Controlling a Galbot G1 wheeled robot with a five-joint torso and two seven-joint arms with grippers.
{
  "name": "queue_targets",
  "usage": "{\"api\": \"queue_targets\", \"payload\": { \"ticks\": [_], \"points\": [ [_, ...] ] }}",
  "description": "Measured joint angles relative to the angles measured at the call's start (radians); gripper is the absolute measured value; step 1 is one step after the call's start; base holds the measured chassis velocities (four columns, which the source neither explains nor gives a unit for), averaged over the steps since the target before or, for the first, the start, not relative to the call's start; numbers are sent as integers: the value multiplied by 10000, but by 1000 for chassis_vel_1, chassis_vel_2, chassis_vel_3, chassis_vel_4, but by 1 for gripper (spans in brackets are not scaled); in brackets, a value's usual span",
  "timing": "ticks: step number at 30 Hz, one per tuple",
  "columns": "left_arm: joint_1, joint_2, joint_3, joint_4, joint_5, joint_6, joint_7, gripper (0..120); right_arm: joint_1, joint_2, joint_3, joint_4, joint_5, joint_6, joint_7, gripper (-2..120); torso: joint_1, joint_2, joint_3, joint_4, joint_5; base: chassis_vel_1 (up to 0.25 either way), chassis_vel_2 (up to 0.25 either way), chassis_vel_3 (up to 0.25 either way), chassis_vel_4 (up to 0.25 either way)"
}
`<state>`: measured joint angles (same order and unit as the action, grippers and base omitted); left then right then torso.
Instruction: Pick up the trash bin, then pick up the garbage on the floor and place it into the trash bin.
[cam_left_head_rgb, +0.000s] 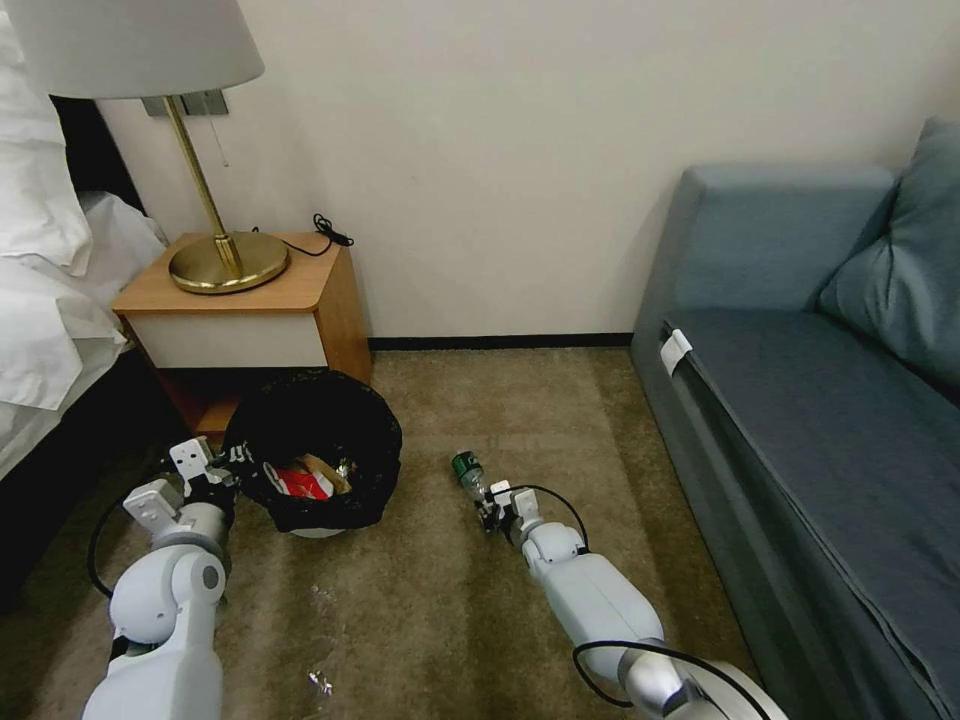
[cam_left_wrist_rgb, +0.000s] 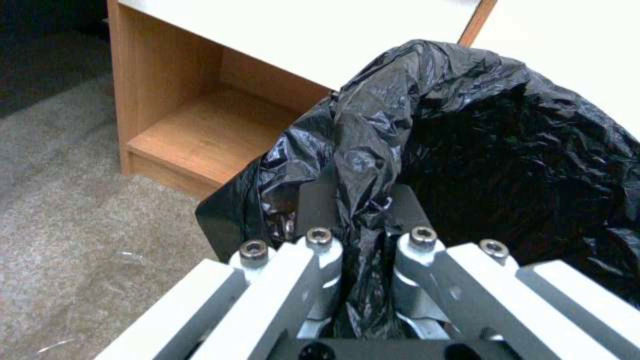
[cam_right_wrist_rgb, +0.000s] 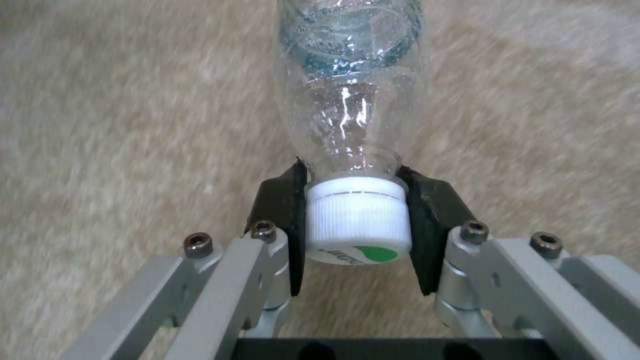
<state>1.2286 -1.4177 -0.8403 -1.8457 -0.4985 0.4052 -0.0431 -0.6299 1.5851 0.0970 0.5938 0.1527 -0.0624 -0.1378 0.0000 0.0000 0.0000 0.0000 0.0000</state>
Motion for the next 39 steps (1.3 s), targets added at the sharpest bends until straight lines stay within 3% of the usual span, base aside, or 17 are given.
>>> {"api": "queue_targets", "payload": {
  "ticks": [16, 23, 29, 39],
  "points": [
    [13, 20, -23, 117, -13, -31, 37, 4, 403, 90, 118, 1115, 1098, 2151, 1860, 28, 0, -1, 0, 1, 0, 0, 0, 0, 0],
    [15, 26, -23, 197, -13, -64, 45, 4, 369, 35, 58, 2067, 1147, 2295, 2023, 28, 0, 0, 0, 0, 0, 0, 0, 0, 0],
    [-70, 29, 38, 282, -12, -76, 49, 4, 148, 21, -357, 3670, 838, 2409, 2046, 28, 0, -1, 0, 0, -1, 0, 0, 0, 0],
    [-92, -25, 189, 243, 97, -65, 27, 4, -299, -615, -2397, 6930, 1004, 1669, 2211, 28, 0, 0, 0, 0, -1, 0, 0, 0, 0]
  ]
}}
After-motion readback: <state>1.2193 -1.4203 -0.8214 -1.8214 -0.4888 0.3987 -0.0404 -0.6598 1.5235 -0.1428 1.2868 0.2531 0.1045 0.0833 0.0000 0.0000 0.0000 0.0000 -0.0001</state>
